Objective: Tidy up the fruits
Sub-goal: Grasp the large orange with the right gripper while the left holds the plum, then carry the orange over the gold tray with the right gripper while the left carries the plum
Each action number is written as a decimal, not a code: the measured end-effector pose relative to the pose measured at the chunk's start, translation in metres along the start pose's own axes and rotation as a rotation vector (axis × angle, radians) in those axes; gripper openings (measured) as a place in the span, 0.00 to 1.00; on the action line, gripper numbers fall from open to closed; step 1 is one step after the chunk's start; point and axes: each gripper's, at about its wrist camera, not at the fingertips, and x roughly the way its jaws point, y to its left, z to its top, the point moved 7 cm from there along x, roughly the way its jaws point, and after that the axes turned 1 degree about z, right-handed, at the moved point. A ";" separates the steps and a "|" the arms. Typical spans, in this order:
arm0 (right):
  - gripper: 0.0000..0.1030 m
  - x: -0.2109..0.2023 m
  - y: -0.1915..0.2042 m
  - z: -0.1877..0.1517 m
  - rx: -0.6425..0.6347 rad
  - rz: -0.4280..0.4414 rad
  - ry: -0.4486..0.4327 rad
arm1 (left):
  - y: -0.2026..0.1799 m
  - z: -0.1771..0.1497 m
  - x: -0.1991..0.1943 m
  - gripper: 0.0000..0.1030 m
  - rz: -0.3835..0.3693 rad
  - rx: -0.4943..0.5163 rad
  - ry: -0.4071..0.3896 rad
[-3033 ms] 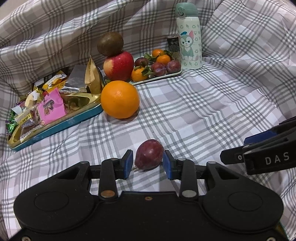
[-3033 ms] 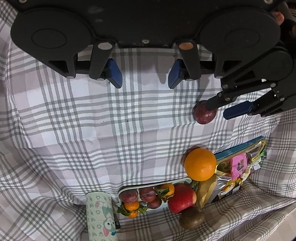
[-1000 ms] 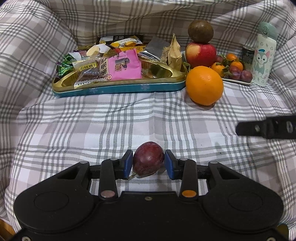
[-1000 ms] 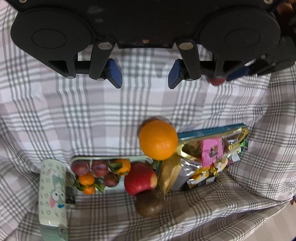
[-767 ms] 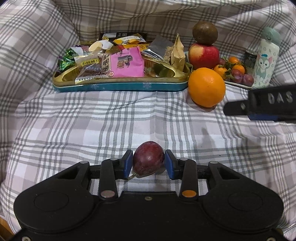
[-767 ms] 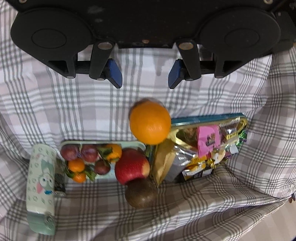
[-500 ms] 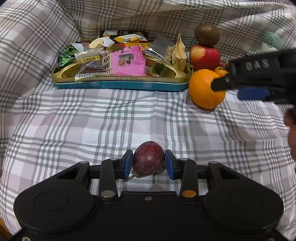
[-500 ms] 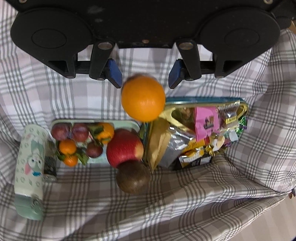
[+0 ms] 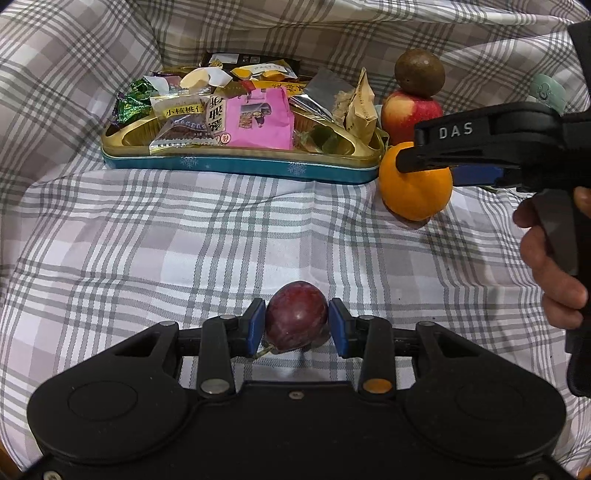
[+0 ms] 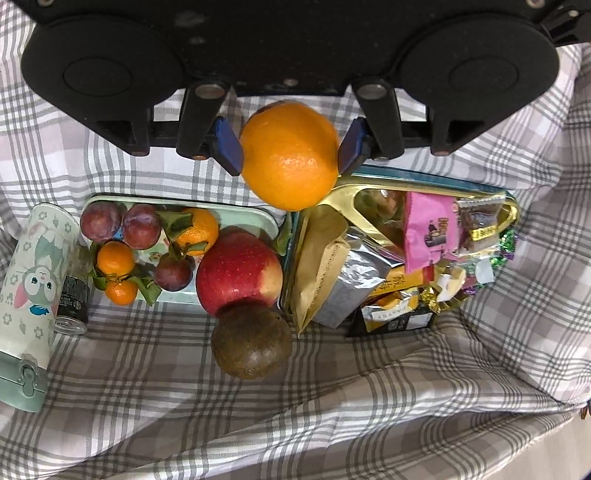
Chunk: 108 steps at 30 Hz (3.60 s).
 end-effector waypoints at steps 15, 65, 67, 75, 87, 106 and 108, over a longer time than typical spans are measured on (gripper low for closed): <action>0.69 0.021 0.001 -0.004 -0.011 -0.007 0.012 | 0.001 0.002 0.001 0.46 -0.008 -0.019 0.010; 0.67 -0.156 0.022 -0.123 0.072 0.108 0.038 | 0.004 -0.053 -0.101 0.45 0.068 -0.020 -0.001; 0.67 -0.163 0.025 -0.130 0.073 0.116 0.042 | 0.004 -0.060 -0.105 0.45 0.070 -0.021 0.004; 0.67 -0.190 0.035 -0.162 0.074 0.142 0.063 | 0.009 -0.091 -0.121 0.45 0.077 -0.020 0.027; 0.67 -0.201 0.041 -0.191 0.080 0.174 0.107 | 0.010 -0.131 -0.128 0.45 0.076 -0.016 0.093; 0.67 -0.186 0.071 -0.214 0.031 0.206 0.180 | 0.018 -0.167 -0.128 0.44 0.072 -0.038 0.160; 0.67 -0.182 0.071 -0.215 0.033 0.197 0.187 | 0.017 -0.166 -0.129 0.44 0.070 -0.041 0.153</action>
